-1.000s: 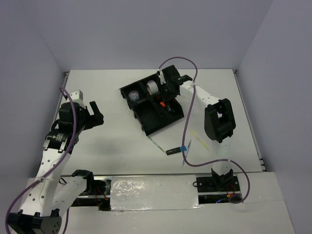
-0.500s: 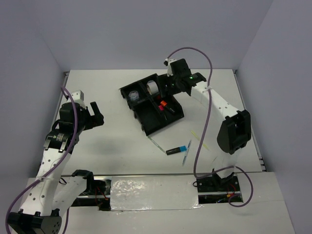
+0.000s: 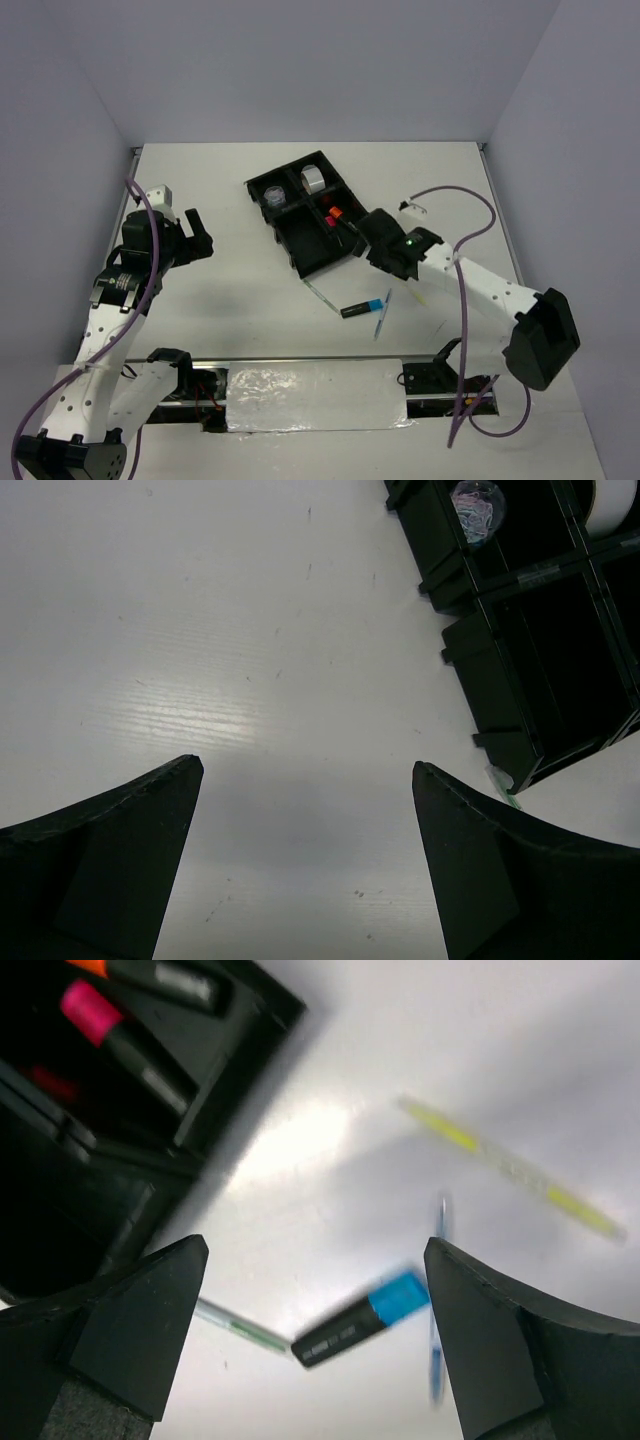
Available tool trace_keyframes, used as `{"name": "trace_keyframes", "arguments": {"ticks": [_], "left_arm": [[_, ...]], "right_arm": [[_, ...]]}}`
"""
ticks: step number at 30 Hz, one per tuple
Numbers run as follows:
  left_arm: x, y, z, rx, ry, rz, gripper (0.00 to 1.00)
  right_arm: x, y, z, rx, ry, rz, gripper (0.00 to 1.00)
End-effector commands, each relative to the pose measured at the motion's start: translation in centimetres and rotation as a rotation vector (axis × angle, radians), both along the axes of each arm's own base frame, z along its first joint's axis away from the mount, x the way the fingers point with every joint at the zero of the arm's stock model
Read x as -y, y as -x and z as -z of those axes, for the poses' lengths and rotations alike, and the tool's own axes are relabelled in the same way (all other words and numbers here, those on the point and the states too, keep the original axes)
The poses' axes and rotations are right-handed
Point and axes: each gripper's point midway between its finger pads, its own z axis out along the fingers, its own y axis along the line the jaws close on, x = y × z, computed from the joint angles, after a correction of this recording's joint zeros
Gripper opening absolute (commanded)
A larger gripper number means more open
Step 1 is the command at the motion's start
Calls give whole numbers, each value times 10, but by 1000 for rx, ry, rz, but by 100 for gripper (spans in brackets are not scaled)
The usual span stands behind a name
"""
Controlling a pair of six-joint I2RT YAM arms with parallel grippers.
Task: Sort the stationery into containers
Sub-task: Pick up the stationery from the center of the board.
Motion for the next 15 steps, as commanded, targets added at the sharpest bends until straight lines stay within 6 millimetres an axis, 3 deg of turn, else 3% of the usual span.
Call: {"name": "trace_keyframes", "arguments": {"ticks": [1,2,6,9,15], "left_arm": [[1,-5,-7,41,5,10,99],[2,-5,-7,40,6,13,99],[2,-6,-7,35,6,14,99],[2,-4,-9,49,8,14,99],[5,-4,-10,48,15,30,99]], "right_arm": [[0,12,-14,141,-140,216,97],[-7,19,-11,125,-163,229,97],[-5,45,33,-71,-100,297,93],[-6,62,46,-143,-70,388,83],[-34,70,74,-217,-94,386,80]]}}
